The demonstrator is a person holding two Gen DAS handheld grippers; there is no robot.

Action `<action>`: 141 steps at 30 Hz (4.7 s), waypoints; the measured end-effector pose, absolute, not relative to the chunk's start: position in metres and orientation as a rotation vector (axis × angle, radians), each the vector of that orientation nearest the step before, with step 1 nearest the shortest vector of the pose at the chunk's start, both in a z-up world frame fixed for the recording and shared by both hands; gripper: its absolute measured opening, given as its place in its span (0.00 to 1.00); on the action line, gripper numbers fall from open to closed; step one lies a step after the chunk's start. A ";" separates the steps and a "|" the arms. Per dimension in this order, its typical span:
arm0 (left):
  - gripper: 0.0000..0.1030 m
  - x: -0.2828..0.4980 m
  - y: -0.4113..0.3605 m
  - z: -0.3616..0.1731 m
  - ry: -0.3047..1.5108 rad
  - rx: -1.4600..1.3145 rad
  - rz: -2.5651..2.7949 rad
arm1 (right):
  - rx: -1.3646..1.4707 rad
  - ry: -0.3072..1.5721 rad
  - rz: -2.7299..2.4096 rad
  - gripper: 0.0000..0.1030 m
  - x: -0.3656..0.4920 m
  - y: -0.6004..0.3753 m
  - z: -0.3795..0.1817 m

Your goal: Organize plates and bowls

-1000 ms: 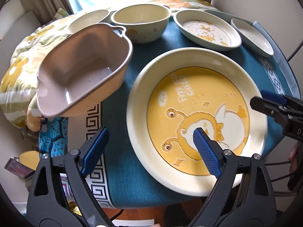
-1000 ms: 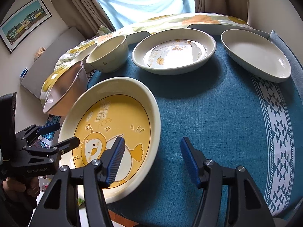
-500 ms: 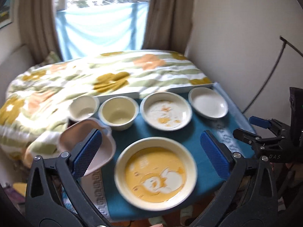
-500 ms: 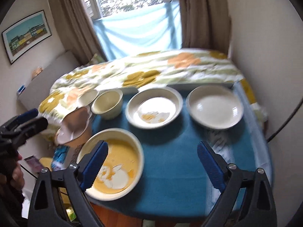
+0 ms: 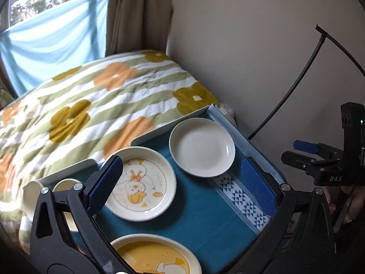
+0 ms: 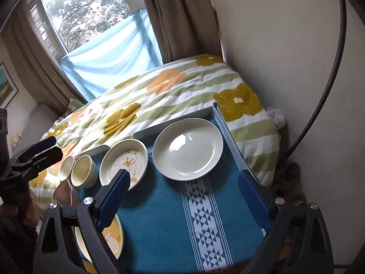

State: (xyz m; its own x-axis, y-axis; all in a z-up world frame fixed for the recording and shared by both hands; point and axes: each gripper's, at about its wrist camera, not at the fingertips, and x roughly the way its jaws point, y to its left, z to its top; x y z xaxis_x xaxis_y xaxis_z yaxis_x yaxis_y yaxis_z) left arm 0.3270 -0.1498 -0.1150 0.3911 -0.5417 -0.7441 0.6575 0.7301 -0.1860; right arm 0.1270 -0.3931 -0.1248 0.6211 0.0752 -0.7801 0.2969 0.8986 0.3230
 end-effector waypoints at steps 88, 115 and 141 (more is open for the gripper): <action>0.13 0.181 0.026 -0.243 1.234 -0.001 -0.368 | 0.291 1.142 0.201 0.12 0.113 -0.223 -0.223; 0.14 0.194 0.037 -0.291 1.290 -0.005 -0.231 | 0.112 1.201 0.254 0.12 0.135 -0.178 -0.248; 0.13 0.184 0.007 -0.284 1.169 0.355 -0.109 | -0.120 1.195 0.235 0.12 0.138 -0.156 -0.246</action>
State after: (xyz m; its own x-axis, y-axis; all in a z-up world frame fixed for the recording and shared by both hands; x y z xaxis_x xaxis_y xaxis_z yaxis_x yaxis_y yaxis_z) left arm 0.1844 0.0065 -0.2838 0.3932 0.0991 -0.9141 0.2667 0.9392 0.2165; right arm 0.1385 -0.1563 -0.2463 0.3462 0.1176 -0.9308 -0.2437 0.9693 0.0318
